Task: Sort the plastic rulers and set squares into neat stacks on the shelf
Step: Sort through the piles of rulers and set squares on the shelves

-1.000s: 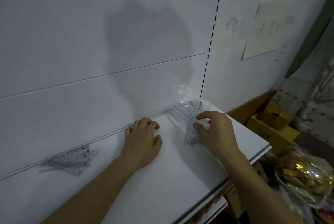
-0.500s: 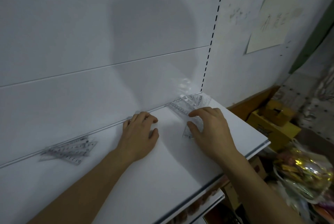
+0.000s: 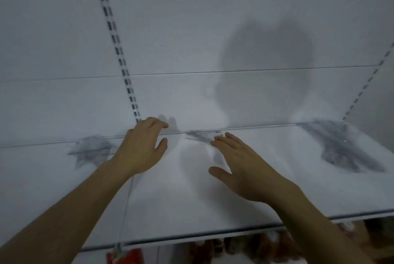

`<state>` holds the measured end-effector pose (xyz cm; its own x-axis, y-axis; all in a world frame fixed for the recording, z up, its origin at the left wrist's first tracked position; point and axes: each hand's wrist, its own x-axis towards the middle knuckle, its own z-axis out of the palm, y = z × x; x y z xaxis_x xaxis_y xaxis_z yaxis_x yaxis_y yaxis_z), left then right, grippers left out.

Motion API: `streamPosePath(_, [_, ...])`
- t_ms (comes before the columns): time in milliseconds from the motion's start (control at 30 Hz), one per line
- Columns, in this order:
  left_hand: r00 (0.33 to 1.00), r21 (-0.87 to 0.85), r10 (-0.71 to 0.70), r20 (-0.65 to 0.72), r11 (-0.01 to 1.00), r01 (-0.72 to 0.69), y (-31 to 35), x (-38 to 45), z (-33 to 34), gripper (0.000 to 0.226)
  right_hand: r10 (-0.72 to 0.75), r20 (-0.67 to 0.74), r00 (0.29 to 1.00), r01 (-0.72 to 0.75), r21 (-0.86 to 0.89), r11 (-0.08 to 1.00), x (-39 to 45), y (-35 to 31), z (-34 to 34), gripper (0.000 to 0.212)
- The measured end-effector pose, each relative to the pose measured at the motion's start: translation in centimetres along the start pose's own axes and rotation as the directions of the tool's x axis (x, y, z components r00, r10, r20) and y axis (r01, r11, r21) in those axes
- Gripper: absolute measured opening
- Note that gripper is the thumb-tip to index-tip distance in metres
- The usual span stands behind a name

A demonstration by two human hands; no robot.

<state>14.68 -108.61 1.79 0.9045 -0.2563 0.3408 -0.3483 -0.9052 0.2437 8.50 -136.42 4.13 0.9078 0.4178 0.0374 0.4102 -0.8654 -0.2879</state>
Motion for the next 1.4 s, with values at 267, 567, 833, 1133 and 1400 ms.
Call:
streamPosePath(267, [0.943,0.096,-0.303,-0.139,0.944,0.317,-16.6,-17.2,-12.5,0.04,-0.323,0.124,0.938,0.322,0.025,0.946,4.6,-21.2,5.4,0.073])
streamPosePath(567, [0.771,0.147,-0.58,-0.261,0.766,0.626,-29.0,-40.0,-25.2,0.041,-0.639,0.287,0.713,0.647,0.082,0.758,6.9,-46.3,12.3,0.08])
streamPosePath(833, [0.474,0.153,-0.789,-0.391,0.453,0.879,-34.3,-55.6,-33.6,0.043,-0.826,0.391,0.407,0.875,0.092,0.475,8.6,-65.0,16.0,0.081])
streamPosePath(1133, [0.36,0.15,-0.836,-0.414,0.327,0.933,-44.1,-59.6,-36.2,0.044,-0.837,0.47,0.281,0.939,0.047,0.341,16.3,-75.7,20.1,0.082])
streamPosePath(1400, [0.376,0.151,-0.832,-0.407,0.345,0.926,-55.5,-56.6,-41.0,0.045,-0.871,0.41,0.272,0.933,0.11,0.343,26.1,-85.3,21.4,0.069])
